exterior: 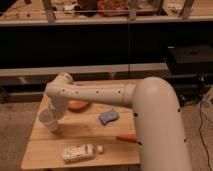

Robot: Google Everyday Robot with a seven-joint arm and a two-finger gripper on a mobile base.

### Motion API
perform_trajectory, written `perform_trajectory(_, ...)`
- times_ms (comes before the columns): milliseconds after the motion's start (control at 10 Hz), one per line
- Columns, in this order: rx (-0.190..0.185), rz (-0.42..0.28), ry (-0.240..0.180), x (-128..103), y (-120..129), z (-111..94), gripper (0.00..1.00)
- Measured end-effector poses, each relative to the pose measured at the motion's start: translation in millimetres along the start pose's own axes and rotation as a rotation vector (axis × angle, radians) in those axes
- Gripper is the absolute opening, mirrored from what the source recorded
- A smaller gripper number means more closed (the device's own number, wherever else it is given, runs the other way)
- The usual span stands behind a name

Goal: Pick up the ceramic cup

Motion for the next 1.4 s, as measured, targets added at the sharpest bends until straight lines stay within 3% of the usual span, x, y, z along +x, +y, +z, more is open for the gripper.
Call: perform_trajectory(1400, 0.009, -0.009, 0.002, 11.1, 8.0, -19.0, 0.0)
